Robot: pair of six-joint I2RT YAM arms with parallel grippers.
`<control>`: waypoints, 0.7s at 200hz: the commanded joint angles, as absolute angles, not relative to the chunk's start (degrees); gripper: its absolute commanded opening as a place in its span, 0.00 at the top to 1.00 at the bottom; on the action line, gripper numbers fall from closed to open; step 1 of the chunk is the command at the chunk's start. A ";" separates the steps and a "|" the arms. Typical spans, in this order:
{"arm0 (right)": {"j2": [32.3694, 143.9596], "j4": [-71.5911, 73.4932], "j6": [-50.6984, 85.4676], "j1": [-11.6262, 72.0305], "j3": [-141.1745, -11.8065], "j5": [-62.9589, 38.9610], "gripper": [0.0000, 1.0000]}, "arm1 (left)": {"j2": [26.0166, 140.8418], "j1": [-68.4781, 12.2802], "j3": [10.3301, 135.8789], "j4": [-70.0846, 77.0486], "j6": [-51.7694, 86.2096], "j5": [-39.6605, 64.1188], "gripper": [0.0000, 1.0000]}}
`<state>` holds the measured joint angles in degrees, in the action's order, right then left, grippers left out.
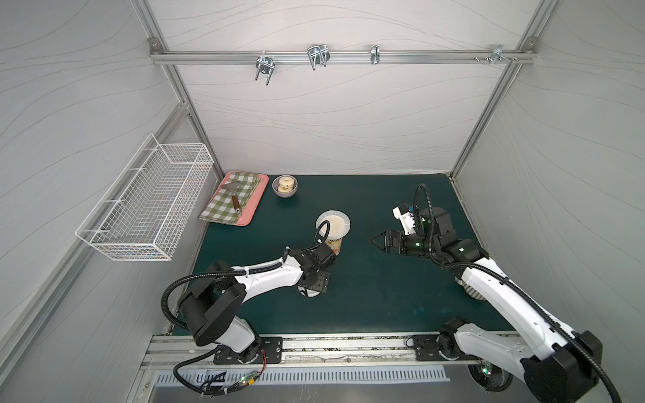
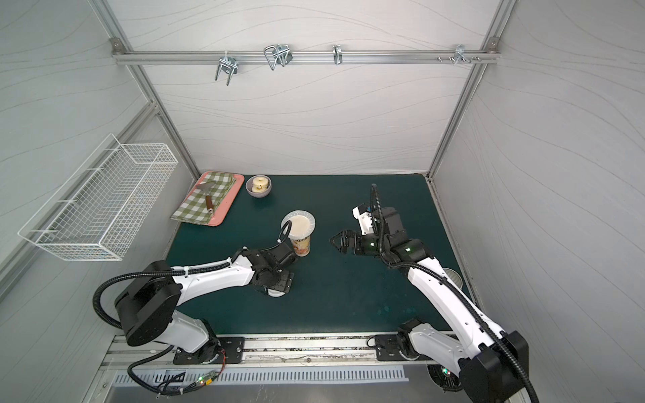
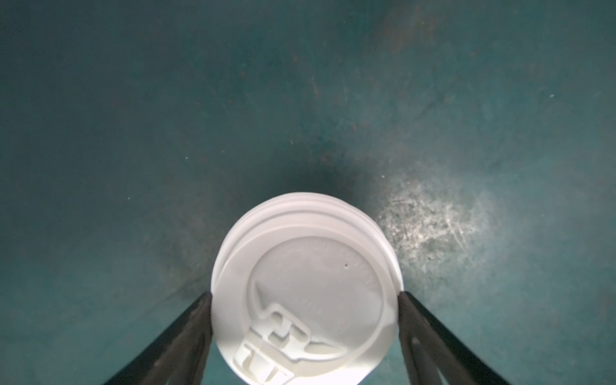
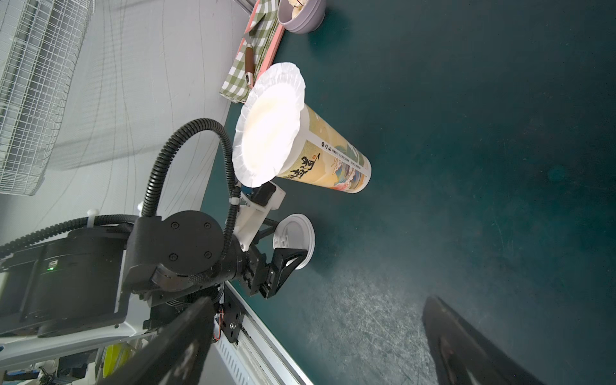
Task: Put the leak-proof paper on the milk tea cups
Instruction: Pick up the cup lid from the center of the board.
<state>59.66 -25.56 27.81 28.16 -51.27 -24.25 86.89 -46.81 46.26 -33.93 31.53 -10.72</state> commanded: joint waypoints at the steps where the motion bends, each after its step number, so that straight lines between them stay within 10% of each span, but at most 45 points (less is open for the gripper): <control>1: 58.43 -26.44 27.69 28.53 -51.77 -23.82 0.01 | 88.50 -46.78 45.79 -34.01 31.64 -11.77 0.14; 140: 57.84 -26.63 27.89 28.52 -51.59 -23.62 0.01 | 89.83 -47.78 46.05 -34.54 31.64 -12.56 0.15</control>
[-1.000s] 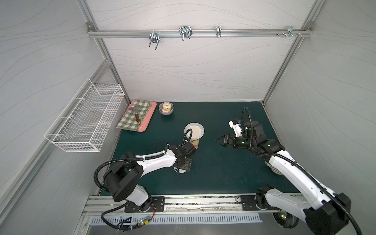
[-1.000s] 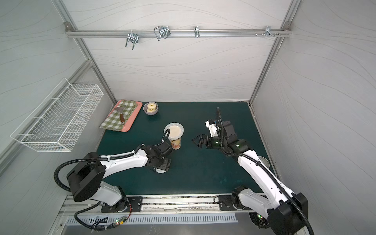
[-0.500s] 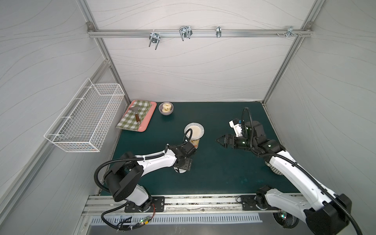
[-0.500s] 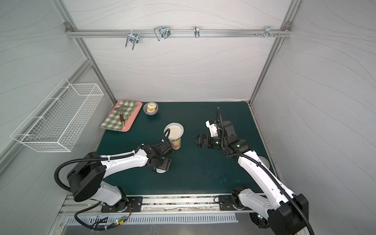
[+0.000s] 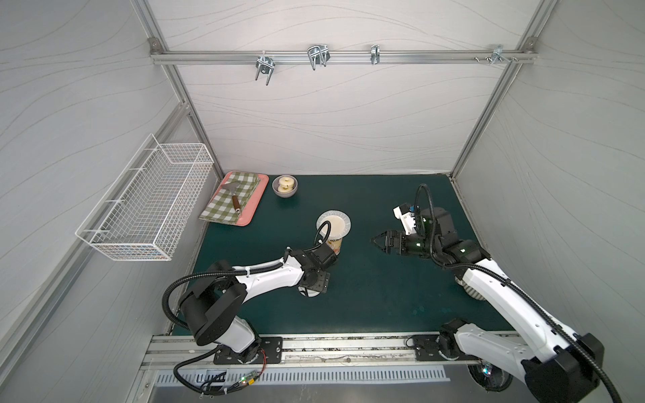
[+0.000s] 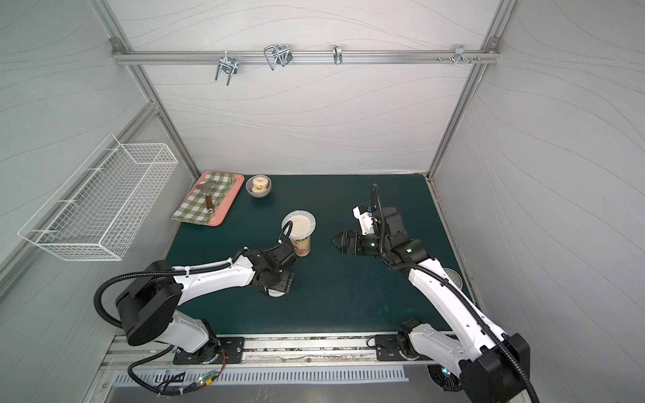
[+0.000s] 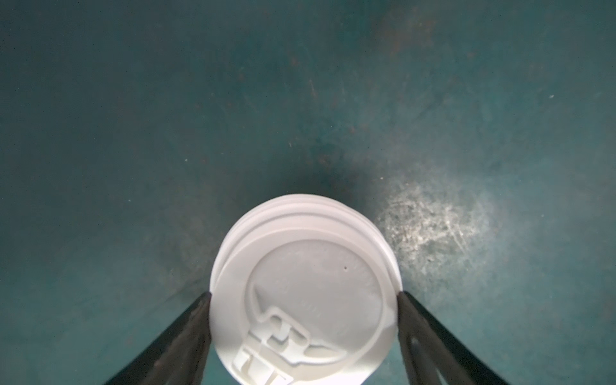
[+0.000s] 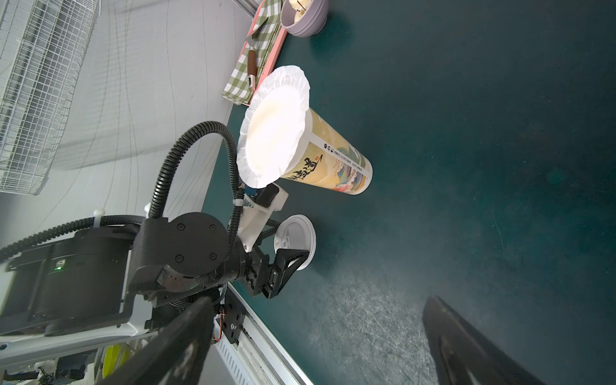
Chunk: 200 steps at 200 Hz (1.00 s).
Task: Put the leak-proof paper on the milk tea cups
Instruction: Pick up the cup lid from the center of the board.
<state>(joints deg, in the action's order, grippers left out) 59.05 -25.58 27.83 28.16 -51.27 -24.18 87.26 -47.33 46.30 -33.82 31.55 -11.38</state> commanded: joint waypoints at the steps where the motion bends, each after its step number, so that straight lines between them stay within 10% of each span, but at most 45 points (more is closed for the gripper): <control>1: 57.84 -26.63 27.92 28.50 -51.64 -23.68 0.01 | 89.83 -47.80 46.05 -34.54 31.64 -12.52 0.15; 200: 57.15 -27.16 27.94 28.59 -52.38 -23.80 0.01 | 72.71 -43.10 60.70 -55.74 31.55 -14.23 0.22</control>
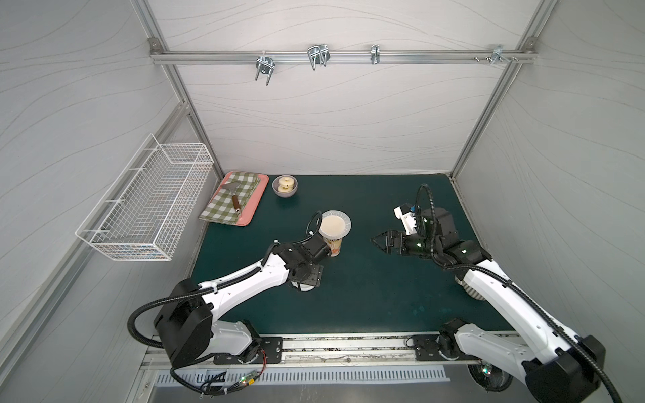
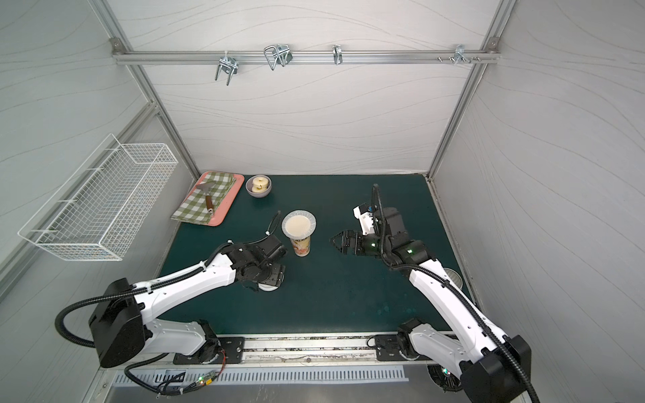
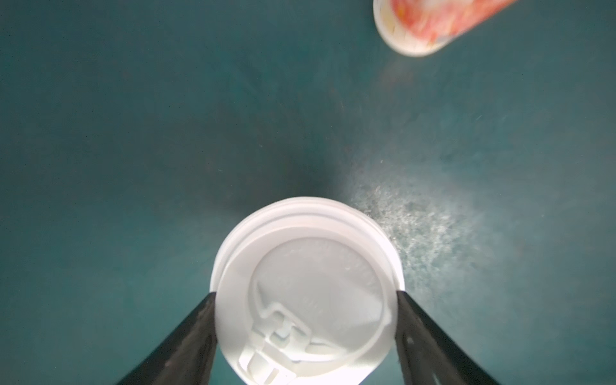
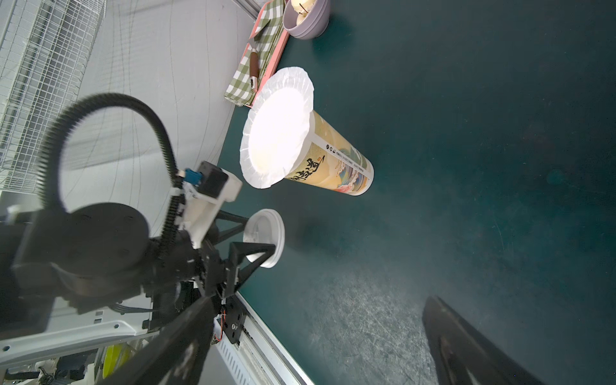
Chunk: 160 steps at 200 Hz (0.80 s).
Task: Put the leak-proof paper on the milk tea cups
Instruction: Pick up the cup lid from the center of the board, then place the cup lid on the cup.
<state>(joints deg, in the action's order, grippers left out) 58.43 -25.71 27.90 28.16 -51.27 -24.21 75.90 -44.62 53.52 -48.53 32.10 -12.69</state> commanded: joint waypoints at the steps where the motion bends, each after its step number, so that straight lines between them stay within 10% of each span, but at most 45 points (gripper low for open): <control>1: 57.18 -27.16 27.99 28.62 -52.38 -23.76 0.01 | 72.61 -43.08 60.98 -55.95 31.46 -14.32 0.22; 160: 60.71 -26.54 25.43 28.51 -55.88 -23.92 0.01 | 95.22 -41.00 110.33 -71.95 17.83 -12.67 0.23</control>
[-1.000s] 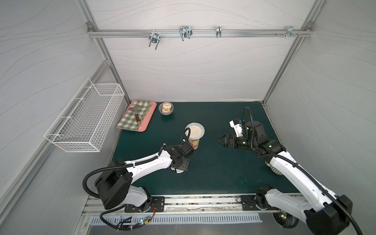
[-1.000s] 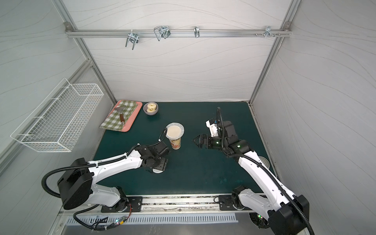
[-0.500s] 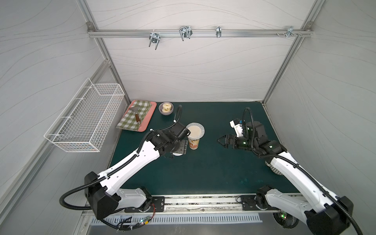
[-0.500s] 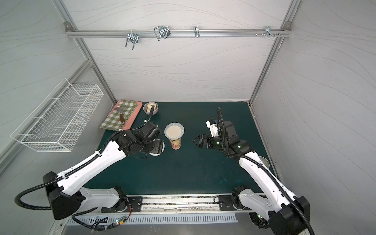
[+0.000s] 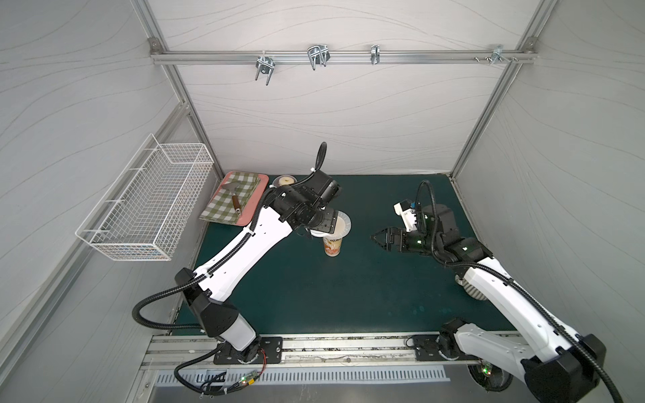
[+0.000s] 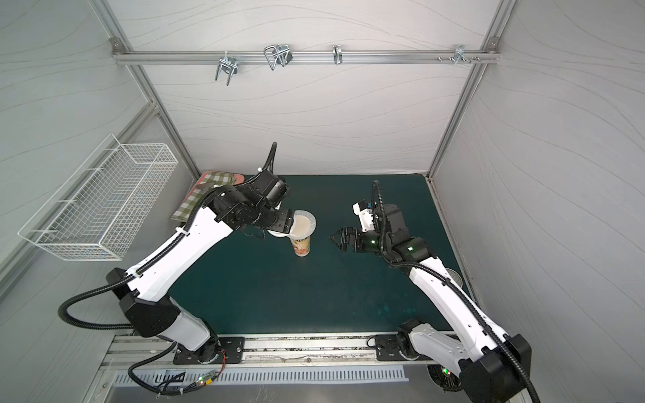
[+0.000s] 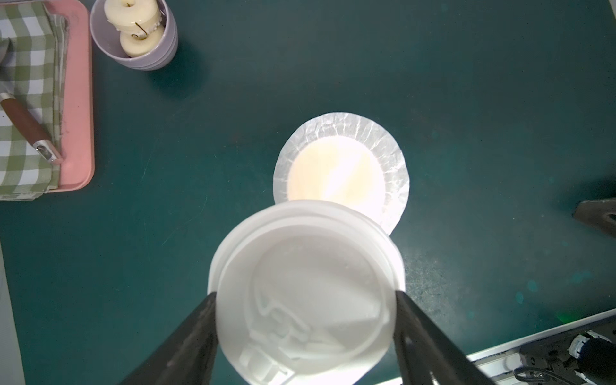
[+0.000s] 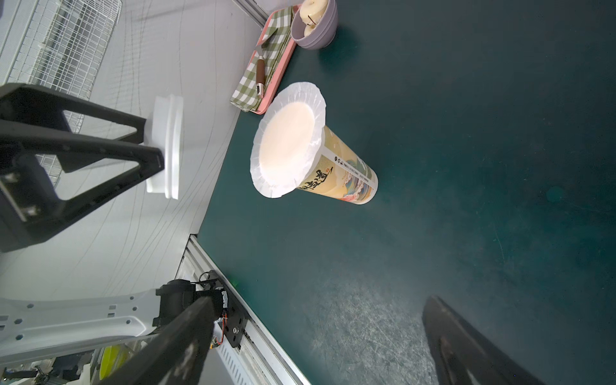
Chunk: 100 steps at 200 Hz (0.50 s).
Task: Put the leak-proof paper on the milk tea cups
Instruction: Place the cup lid on the cup.
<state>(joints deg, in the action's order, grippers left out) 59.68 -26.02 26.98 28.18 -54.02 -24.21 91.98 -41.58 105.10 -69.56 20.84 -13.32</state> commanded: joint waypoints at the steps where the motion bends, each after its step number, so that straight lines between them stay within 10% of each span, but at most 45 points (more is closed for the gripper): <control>1: 60.76 -26.50 25.59 28.49 -55.89 -23.91 0.01 | 95.38 -40.98 110.49 -72.01 17.79 -12.62 0.23; 100: 63.49 -25.60 24.91 26.79 -57.39 -24.72 0.01 | 107.89 -40.16 120.51 -75.15 13.91 -9.91 0.23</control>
